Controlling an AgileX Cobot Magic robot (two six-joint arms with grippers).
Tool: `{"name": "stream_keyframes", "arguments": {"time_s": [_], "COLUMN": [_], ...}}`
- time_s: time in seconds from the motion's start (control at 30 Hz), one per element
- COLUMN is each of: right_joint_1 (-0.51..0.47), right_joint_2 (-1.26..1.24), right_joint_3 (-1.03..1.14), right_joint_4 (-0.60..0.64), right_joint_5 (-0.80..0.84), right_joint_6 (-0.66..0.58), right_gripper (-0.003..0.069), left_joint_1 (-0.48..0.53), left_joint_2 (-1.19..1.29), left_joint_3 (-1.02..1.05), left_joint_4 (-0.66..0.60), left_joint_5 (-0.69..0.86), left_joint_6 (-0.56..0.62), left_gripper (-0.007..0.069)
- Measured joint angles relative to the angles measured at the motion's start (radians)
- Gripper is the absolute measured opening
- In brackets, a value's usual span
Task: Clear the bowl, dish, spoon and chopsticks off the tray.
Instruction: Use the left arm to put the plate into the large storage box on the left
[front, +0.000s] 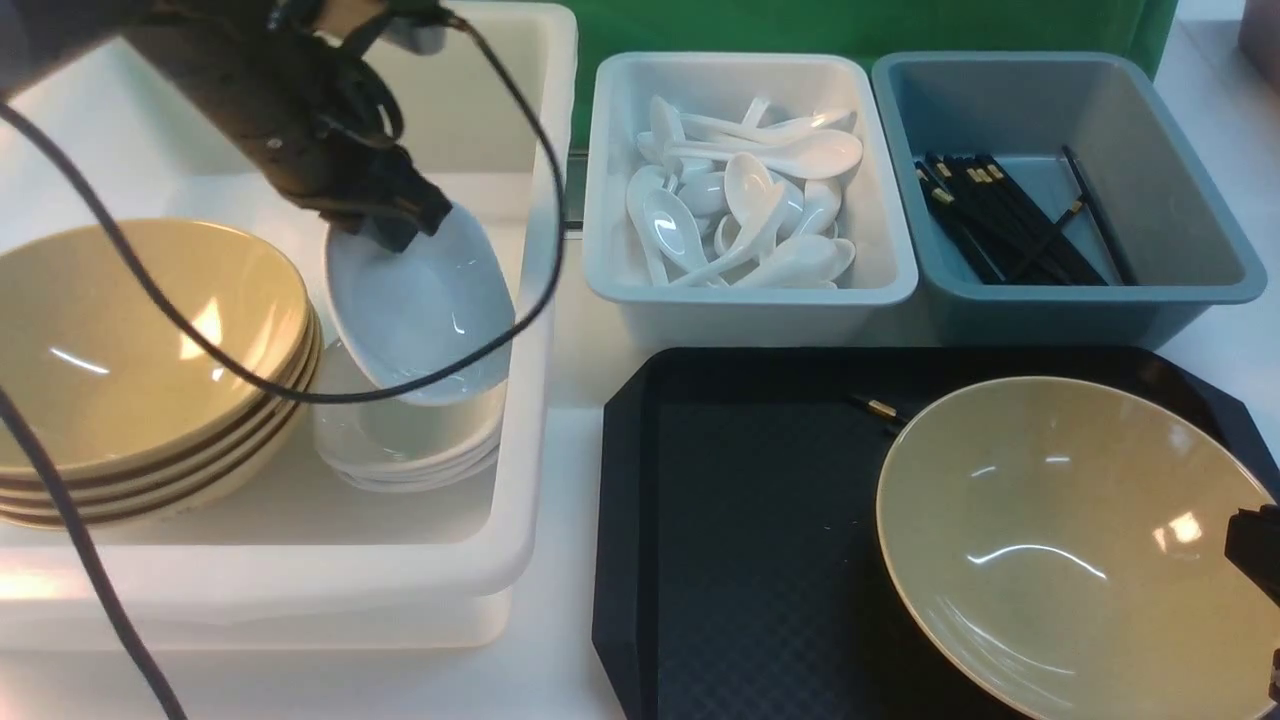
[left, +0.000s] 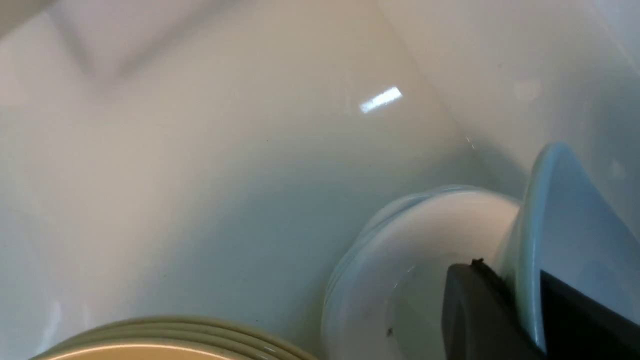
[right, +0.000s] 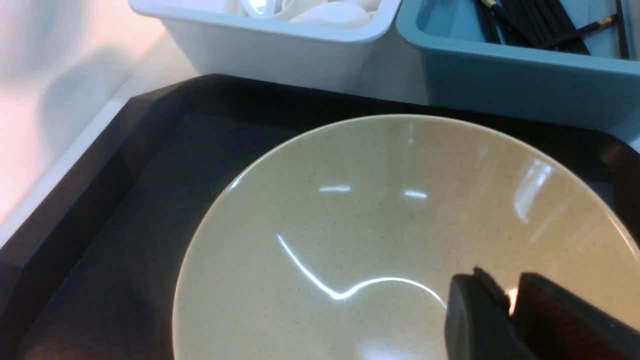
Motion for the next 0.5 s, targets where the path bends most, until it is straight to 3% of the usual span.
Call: {"name": "stream_keyframes", "arguments": {"time_s": [0.13,0.37,0.43,0.5], "right_joint_1": [0.0,0.0,0.0,0.0], "right_joint_2": [0.0,0.0,0.0,0.0], "right_joint_3": [0.0,0.0,0.0,0.0], "right_joint_4": [0.0,0.0,0.0,0.0], "right_joint_5": [0.0,-0.001,-0.001,-0.001], "right_joint_6": [0.0,0.0,0.0,0.0], "right_gripper": [0.015,0.015,0.0151,0.0153], "left_joint_1": [0.061,0.074,0.074,0.07], "left_joint_2": [0.047,0.092,0.103,0.111], "left_joint_3": [0.073,0.082,0.082,0.086], "left_joint_4": [-0.107,-0.144,-0.144,-0.142], "left_joint_5": [-0.065,-0.099,-0.104,-0.1], "left_joint_6": [0.072,0.161,0.18,0.184], "left_gripper": [0.0005,0.0048,0.0105,0.0217]}}
